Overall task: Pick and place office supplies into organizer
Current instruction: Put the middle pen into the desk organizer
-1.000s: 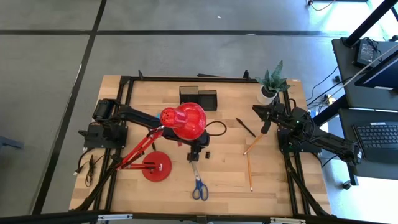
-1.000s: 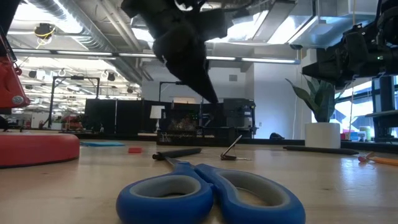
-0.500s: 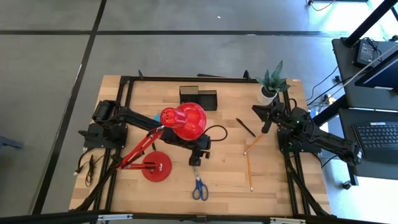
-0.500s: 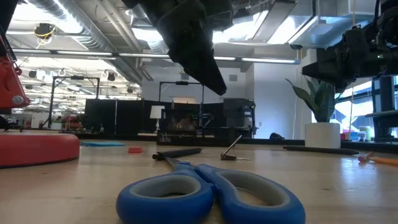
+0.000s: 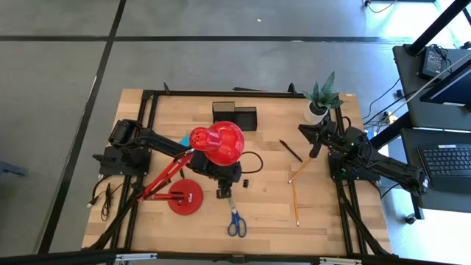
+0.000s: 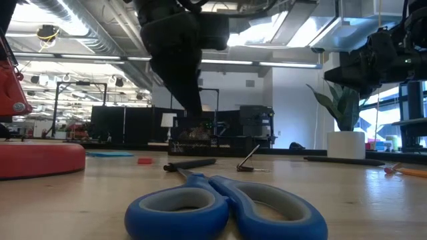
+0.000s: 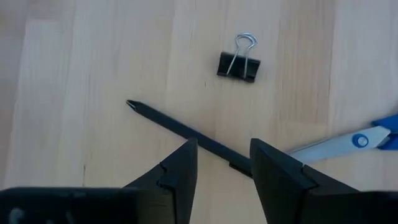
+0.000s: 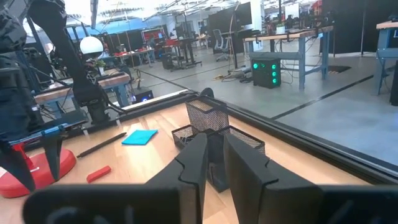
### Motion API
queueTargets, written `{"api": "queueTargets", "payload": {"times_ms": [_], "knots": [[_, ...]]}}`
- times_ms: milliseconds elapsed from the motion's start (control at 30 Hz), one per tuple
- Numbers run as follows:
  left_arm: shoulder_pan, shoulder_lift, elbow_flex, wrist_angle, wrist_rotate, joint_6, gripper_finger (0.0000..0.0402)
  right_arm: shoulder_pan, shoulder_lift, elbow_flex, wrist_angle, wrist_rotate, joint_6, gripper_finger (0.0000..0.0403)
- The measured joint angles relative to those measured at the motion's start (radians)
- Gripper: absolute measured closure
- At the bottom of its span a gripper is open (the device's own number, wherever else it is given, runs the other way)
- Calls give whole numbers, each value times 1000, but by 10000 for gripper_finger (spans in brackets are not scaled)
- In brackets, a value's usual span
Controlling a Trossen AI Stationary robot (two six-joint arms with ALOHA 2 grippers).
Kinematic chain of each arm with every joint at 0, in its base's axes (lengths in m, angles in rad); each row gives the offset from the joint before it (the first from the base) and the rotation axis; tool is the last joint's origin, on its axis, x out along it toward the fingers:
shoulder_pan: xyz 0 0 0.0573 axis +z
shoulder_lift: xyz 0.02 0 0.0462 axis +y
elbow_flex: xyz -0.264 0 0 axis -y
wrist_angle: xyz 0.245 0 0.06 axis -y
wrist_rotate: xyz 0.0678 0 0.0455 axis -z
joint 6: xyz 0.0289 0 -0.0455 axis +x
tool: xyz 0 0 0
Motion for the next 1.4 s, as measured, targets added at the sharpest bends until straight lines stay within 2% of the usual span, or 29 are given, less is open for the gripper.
{"api": "queueTargets", "payload": {"times_ms": [533,833,1400], "knots": [[-16,99,0,-14,-18,-69,261,0,0,0,0,0,-3,344],[-17,104,0,-16,19,-118,261,0,0,0,0,0,-4,344],[-16,128,0,-7,19,-201,261,0,0,0,0,0,-29,344]]}}
